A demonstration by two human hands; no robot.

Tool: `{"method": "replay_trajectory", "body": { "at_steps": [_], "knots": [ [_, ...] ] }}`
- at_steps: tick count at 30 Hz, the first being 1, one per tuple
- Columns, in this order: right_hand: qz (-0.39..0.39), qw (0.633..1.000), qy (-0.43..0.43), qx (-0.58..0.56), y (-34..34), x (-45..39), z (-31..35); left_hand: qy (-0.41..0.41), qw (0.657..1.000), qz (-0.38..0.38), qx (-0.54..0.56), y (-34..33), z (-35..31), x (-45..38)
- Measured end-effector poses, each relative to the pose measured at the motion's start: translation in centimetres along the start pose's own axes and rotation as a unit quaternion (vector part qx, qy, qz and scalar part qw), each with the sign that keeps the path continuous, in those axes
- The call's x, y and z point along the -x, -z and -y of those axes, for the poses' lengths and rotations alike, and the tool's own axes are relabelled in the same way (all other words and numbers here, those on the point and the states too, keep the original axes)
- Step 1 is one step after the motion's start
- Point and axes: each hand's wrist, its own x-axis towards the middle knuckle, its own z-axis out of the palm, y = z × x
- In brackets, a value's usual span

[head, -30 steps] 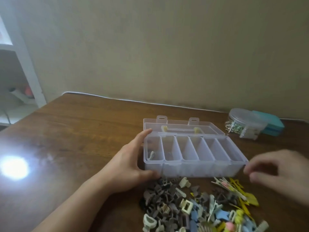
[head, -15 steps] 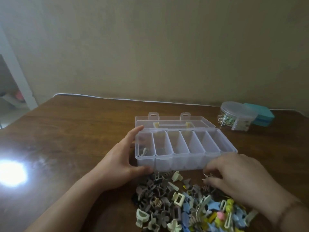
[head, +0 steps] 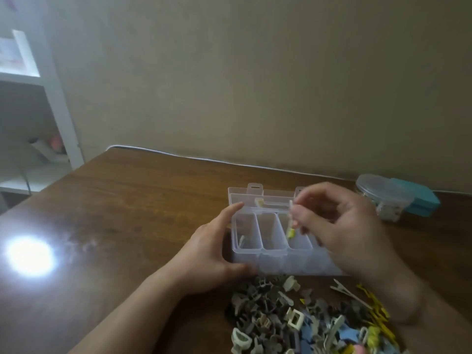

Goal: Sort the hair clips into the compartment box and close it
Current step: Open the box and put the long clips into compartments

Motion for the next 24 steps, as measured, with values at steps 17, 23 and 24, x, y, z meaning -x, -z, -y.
{"method": "replay_trajectory", "body": {
  "at_steps": [17,23,24],
  "knots": [
    [0.093,0.957,-0.018,0.274,6.7,2.1,0.1,-0.009,1.0,-0.009,-0.004,-0.4,0.3,-0.3],
    [0.267,0.84,-0.109,0.459,5.5,3.7,-2.8,-0.005,1.0,-0.009,-0.001,-0.4,0.3,-0.2],
    [0.268,0.831,-0.105,0.476,4.8,3.7,-3.0,-0.003,1.0,-0.008,-0.005,-0.4,0.2,-0.2]
  ]
}}
